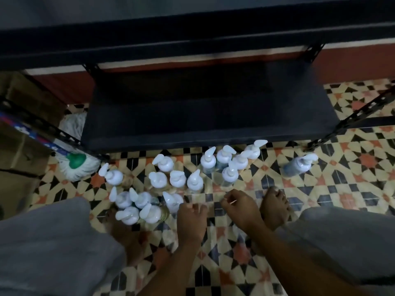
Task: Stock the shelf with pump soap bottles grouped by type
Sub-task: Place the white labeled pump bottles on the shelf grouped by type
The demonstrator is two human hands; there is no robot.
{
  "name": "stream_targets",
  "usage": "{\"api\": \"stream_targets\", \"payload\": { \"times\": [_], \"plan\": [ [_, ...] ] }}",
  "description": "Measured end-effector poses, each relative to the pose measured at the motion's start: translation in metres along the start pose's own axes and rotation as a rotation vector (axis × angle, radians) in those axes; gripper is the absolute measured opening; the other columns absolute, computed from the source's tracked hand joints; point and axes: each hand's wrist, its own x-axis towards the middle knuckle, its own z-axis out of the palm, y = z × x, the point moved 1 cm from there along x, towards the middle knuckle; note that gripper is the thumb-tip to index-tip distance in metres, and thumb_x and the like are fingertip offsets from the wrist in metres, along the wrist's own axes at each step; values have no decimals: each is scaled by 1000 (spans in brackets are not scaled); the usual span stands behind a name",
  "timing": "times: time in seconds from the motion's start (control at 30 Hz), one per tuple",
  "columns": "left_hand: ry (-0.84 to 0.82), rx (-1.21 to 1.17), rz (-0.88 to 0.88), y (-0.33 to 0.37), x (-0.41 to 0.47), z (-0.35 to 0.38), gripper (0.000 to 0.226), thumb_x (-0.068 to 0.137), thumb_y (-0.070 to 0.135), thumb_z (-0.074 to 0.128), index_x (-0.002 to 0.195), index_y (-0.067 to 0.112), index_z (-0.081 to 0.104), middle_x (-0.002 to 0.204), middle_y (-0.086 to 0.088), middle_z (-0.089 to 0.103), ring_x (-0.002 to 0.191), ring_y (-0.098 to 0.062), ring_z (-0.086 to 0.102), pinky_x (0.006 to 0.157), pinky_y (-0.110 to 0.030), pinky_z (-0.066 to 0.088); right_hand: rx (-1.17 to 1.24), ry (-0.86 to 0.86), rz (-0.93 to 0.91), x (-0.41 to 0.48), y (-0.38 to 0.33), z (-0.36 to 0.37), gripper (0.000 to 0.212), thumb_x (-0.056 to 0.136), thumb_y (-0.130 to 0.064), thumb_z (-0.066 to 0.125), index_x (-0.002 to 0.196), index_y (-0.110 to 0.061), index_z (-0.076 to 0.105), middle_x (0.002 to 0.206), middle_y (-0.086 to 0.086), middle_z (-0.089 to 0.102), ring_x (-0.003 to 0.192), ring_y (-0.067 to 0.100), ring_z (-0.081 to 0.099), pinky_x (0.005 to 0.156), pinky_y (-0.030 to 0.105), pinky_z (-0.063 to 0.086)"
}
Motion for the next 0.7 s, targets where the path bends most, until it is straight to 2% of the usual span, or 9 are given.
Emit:
{"api": "stream_targets", "payload": {
  "times": [0.07,0.13,0.23,0.27,0.33,0.37,0.43,0.6,0.7],
  "plan": [
    [46,-36,-69,-16,6,-2,36,79,40,70,93,7,68,88,-7,71,89,-28,69,72,-32,52,4,-43,-7,9,-1,16,20,90,-34,68,100,-16,65,91,2,66,84,22,63,74,35,50],
    [105,-63,-125,-27,8,-5,42,85,33,75,116,6,66,109,-9,70,104,-29,66,83,-33,49,4,-69,-33,18,-2,29,33,90,-35,70,116,-16,62,96,2,67,89,23,64,74,35,50],
    [190,-95,-141,-31,18,-13,73,86,30,80,145,8,43,139,-7,58,127,-26,56,100,-29,42,8,-74,-68,33,-8,45,61,88,-39,73,141,-18,50,125,8,60,108,26,61,85,38,50],
    [184,-92,-115,-32,23,-15,76,86,30,80,148,10,40,141,-5,56,129,-24,54,101,-26,39,1,-84,-78,40,-12,49,68,87,-38,73,147,-20,44,134,9,56,111,27,60,88,38,50],
    [173,-46,-56,-33,35,-17,64,86,28,79,140,17,47,134,0,58,124,-19,55,98,-25,41,-29,-110,-88,55,-18,55,81,86,-37,74,154,-25,32,147,11,49,118,32,59,90,42,50],
    [174,-12,-28,-32,41,-18,57,86,30,79,135,19,50,131,1,60,123,-20,56,98,-30,45,-49,-124,-95,62,-20,59,86,84,-36,74,156,-28,27,149,13,46,121,35,57,91,43,50],
    [169,54,-18,-35,52,-18,63,85,37,77,139,19,51,134,-1,62,125,-24,57,102,-42,48,-79,-148,-110,73,-25,64,92,82,-32,77,158,-31,24,149,16,43,125,37,53,93,43,49],
    [165,160,-25,-57,72,-17,70,74,56,65,131,17,56,125,-3,66,117,-24,62,99,-49,51,-170,-137,-168,95,-30,80,87,80,-26,78,155,-22,34,142,17,47,125,39,51,94,41,47],
    [160,162,-6,-48,68,-20,64,81,34,79,136,12,54,128,-3,63,119,-21,58,102,-41,47,-150,-118,-167,95,-38,75,73,79,-24,80,144,-12,48,135,15,55,122,36,52,94,38,44]
  ]
}}
